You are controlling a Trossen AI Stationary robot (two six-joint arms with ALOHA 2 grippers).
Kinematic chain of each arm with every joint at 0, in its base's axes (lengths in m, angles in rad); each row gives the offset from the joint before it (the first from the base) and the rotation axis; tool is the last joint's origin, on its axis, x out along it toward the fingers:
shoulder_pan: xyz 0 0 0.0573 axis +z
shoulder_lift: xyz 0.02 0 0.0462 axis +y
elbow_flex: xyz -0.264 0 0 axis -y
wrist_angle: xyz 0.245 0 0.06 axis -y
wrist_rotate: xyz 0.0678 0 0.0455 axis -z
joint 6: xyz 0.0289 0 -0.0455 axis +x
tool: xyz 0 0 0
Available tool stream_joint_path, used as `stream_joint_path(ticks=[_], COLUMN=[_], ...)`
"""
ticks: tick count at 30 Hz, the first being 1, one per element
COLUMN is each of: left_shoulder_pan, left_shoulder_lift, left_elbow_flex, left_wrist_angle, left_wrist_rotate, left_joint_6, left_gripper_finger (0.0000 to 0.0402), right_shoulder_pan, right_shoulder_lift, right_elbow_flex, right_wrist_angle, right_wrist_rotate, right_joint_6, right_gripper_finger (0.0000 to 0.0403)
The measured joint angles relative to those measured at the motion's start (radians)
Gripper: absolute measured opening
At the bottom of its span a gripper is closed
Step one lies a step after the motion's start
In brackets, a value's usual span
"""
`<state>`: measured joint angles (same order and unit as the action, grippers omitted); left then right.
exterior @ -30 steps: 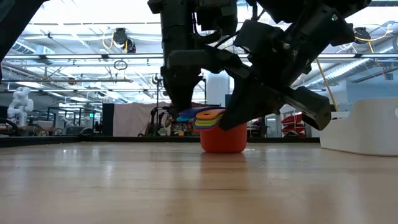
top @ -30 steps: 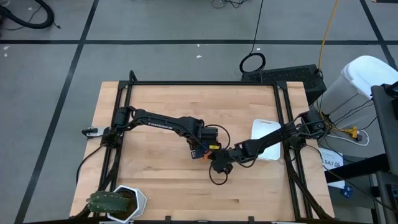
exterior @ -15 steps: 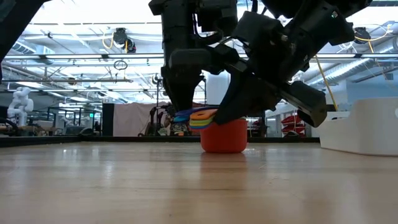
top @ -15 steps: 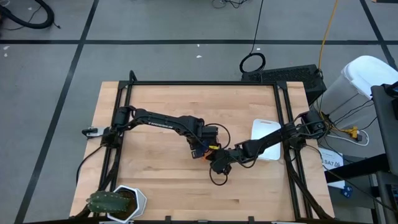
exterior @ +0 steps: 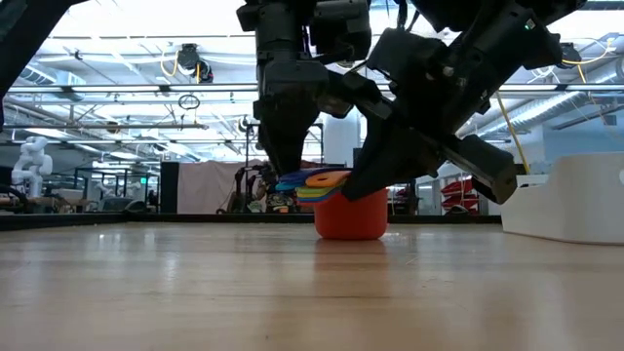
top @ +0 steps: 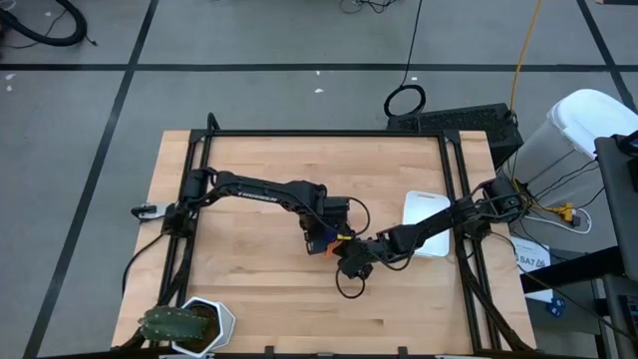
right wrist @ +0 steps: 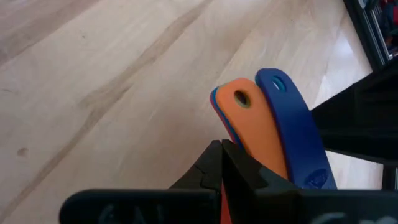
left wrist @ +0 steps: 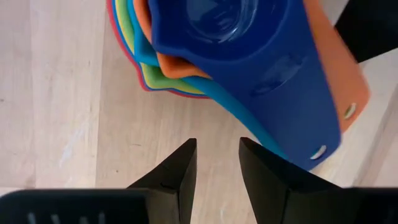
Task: Nest measuring cups in basket
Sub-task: Stack the dark blue measuring cup on top of the orange measuring cup, then put the nested measuring cups into the white bin
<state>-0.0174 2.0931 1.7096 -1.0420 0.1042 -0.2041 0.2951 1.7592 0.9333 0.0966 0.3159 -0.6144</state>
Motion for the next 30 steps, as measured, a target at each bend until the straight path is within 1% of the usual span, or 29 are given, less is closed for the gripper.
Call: stream_joint_path(ticks=[5, 13, 17, 22, 30], left_shoulder_pan=[0.005, 0.013, 0.013, 0.013, 0.012], left_shoulder_lift=[-0.001, -0.002, -0.002, -0.002, -0.012], left_elbow_flex=[0.000, 0.000, 0.000, 0.000, 0.000], left_wrist_angle=[0.005, 0.038, 0.042, 0.054, -0.012], left_wrist_rotate=[0.010, 0.052, 0.057, 0.053, 0.041], left_joint_6=[0.000, -0.001, 0.002, 0.008, 0.028], left_gripper_finger=[0.0124, 0.0124, 0.0124, 0.0124, 0.0124], right_shoulder_pan=[-0.001, 0.000, 0.000, 0.003, 0.027], right_shoulder_lift=[0.000, 0.000, 0.000, 0.000, -0.017], right_elbow_flex=[0.000, 0.000, 0.000, -0.016, -0.026], right_wrist_angle=[0.011, 0.103, 0.098, 0.101, 0.087], right_wrist_rotate=[-0.002, -0.006, -0.004, 0.023, 0.089], right_joint_6=[0.001, -0.004, -0.011, -0.028, -0.042], right_gripper_finger=[0.0000, 0.0000, 0.0000, 0.0000, 0.0000])
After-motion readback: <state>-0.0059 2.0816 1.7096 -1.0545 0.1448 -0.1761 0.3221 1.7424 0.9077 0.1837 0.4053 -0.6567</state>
